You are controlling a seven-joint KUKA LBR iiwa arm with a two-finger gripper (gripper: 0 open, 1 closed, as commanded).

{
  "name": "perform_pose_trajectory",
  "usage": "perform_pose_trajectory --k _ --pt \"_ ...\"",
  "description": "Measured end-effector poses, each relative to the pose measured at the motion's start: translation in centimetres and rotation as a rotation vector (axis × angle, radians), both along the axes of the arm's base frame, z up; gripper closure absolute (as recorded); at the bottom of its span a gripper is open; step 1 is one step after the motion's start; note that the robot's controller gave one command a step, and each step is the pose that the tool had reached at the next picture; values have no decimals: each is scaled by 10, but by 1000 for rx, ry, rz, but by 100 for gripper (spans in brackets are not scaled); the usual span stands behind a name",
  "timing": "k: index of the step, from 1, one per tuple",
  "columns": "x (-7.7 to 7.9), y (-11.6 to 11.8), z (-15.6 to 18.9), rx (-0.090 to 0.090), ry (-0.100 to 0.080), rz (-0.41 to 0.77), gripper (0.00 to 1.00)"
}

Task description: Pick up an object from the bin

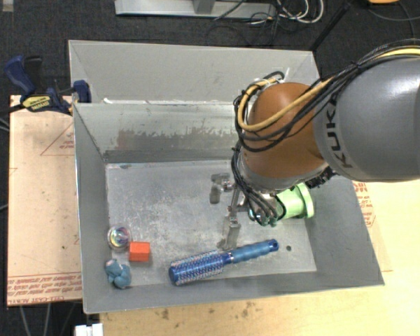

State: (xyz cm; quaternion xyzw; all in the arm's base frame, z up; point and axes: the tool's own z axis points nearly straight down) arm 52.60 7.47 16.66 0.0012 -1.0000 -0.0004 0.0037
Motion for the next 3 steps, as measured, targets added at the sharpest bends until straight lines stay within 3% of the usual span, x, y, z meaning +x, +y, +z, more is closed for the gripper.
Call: perform_pose_trajectory --k 1,2,3 --pt "-45 -4 -78 1 -8 155 0" --pt "-45 -4 -76 1 -8 154 100" --pt "-2 10 76 2 -19 183 100"
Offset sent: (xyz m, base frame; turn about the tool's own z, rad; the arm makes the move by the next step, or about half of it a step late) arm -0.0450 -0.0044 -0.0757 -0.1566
